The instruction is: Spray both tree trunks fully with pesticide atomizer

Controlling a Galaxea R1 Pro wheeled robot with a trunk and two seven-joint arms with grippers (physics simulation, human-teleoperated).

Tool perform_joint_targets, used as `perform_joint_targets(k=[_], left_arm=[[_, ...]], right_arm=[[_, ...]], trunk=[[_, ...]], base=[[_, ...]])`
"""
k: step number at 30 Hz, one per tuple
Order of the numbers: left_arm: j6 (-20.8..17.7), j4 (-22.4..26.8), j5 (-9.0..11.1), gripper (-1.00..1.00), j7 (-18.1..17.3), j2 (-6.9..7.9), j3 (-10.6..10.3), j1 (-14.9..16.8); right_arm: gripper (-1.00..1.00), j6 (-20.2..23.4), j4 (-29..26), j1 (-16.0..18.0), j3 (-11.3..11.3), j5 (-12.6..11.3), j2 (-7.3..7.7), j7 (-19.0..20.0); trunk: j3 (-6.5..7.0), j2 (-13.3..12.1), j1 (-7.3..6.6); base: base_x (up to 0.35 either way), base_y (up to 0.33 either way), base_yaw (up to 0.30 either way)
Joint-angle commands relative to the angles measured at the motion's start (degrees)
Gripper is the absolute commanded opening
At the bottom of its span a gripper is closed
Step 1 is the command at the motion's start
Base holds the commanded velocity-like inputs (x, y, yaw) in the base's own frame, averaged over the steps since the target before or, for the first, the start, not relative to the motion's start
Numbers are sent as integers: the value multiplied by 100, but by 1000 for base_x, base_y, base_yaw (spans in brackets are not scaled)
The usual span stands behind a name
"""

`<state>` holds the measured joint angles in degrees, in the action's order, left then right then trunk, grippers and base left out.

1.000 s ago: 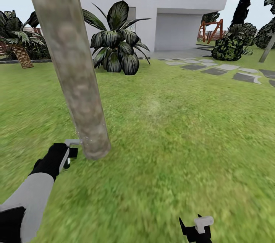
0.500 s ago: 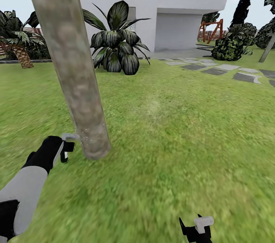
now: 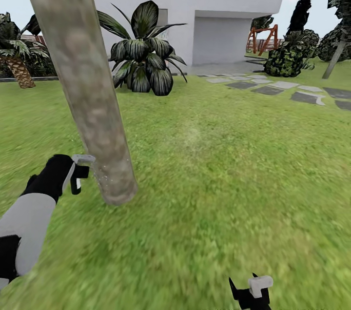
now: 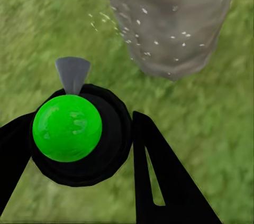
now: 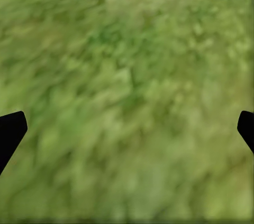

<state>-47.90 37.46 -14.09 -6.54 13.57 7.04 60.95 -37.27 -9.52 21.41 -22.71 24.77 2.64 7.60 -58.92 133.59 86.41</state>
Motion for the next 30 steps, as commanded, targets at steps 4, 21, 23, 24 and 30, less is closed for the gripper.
perform_joint_targets(k=[4, 21, 23, 24, 30], left_arm=[[-89, 5, -50, -100, -58, 36, 21, 27], [-99, 306, -75, -100, -50, 29, 2, -30], [-97, 301, -83, -100, -44, 31, -1, -41], [-97, 299, -84, -100, -42, 31, -1, -49], [-90, 229, -85, -100, 0, 29, -1, -232]], right_arm=[[100, -17, 2, 4, -49, 10, -1, 52], [100, -17, 2, 4, -49, 10, -5, 54], [100, -17, 2, 4, -48, 10, -8, 50], [100, -17, 2, 4, -47, 11, -9, 50], [100, -17, 2, 4, -49, 10, -3, 52]], trunk=[[-5, 2, -1], [-5, 2, -1], [-5, 2, -1], [-5, 2, -1], [-5, 2, -1]], base=[[0, -6, -1], [-21, -251, 13], [-4, -271, 235], [-1, -272, 262], [41, -273, 115]])
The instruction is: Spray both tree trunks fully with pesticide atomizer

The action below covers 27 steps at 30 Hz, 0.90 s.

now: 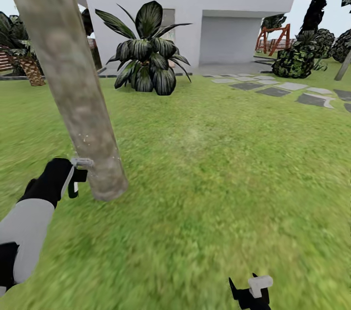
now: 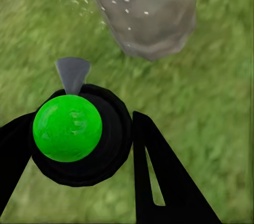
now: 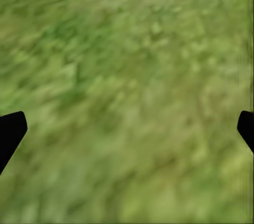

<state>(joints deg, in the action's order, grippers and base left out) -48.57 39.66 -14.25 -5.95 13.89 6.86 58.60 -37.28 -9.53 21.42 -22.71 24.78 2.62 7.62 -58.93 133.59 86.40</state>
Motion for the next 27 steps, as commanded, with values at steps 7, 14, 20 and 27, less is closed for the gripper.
perform_joint_targets(k=[7, 14, 20, 27], left_arm=[[-21, 1, -64, -100, -53, 1, 22, -211], [28, 17, -56, -100, -53, 312, 78, -756], [56, 69, -30, -100, -43, 208, 59, -993], [62, 73, -58, -100, -29, 288, 57, -1015]], right_arm=[[100, -16, 1, 3, -50, 10, 1, 48], [100, -16, -2, 3, -50, 10, -2, 55], [100, -16, 3, 5, -44, 10, -7, 54], [100, -16, 2, 4, -48, 10, -7, 54]], trunk=[[-5, 2, 0], [-5, 2, 0], [-5, 2, 0], [-5, 2, 0]], base=[[178, -235, 1], [76, -43, 1], [1, -1, 196], [0, 0, 95]])
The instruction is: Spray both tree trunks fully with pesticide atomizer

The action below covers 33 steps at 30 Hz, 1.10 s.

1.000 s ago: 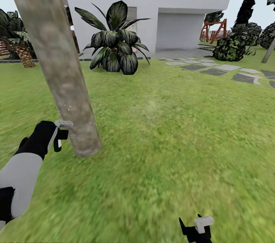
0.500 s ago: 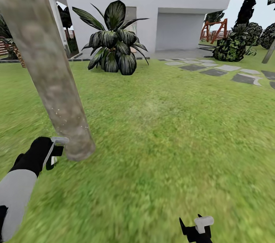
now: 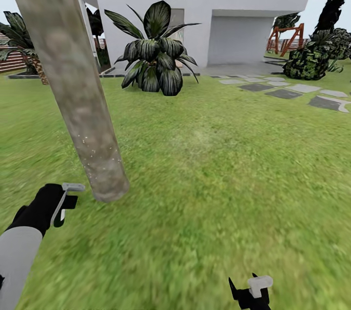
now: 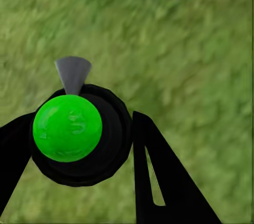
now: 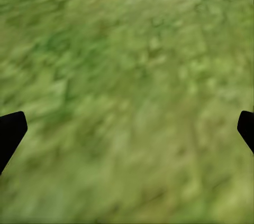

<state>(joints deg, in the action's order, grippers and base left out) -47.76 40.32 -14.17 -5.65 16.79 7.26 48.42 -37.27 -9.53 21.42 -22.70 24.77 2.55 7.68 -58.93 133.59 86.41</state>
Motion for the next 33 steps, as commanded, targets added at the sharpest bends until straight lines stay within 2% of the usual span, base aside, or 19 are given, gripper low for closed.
perform_joint_targets(k=[1, 7, 18, 33], left_arm=[[-17, 12, -59, -100, -59, -6, 10, -3], [-23, -27, -62, -100, -50, -76, 11, -16], [-16, -68, -68, -100, -46, -66, 34, -96], [3, -63, -69, -100, 65, -11, 77, -201]], right_arm=[[100, -17, 3, 3, -48, 11, -1, 48], [100, -17, 4, 2, -47, 11, -1, 49], [100, -17, 4, 3, -47, 11, -1, 49], [100, -17, 0, 2, -45, 11, -1, 49]], trunk=[[-5, 2, -1], [-5, 2, -1], [-5, 2, -1], [-5, 2, -1]], base=[[0, -17, 3], [0, -212, 1], [27, -269, 2], [158, -253, 253]])
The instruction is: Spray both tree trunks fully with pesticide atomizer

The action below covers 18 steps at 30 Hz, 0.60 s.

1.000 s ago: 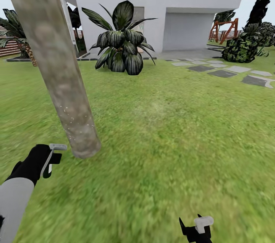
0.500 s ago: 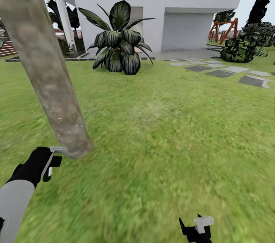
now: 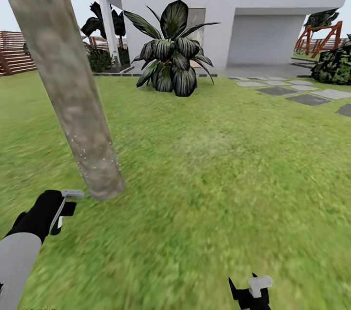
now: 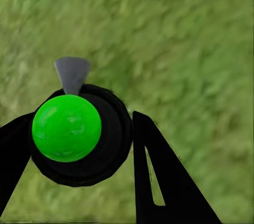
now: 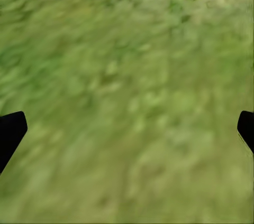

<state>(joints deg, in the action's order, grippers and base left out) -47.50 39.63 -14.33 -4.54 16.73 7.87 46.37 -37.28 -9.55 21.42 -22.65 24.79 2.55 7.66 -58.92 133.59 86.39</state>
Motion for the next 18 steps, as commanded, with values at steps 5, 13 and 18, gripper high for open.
perform_joint_targets(k=[5, 13, 18], left_arm=[[68, -6, -29, -100, 196, -13, 10, -57], [83, -16, -17, -100, 217, -24, 12, -107], [83, -16, -20, -100, 217, -21, 13, -110]], right_arm=[[100, -16, 2, 4, -53, 8, 0, 51], [100, -16, 2, 3, -55, 8, 0, 51], [100, -16, 5, 6, -55, 8, 0, 51]], trunk=[[-5, 2, 1], [-5, 2, 1], [-5, 2, 1]], base=[[202, -225, 142], [210, -217, 5], [195, -217, 0]])
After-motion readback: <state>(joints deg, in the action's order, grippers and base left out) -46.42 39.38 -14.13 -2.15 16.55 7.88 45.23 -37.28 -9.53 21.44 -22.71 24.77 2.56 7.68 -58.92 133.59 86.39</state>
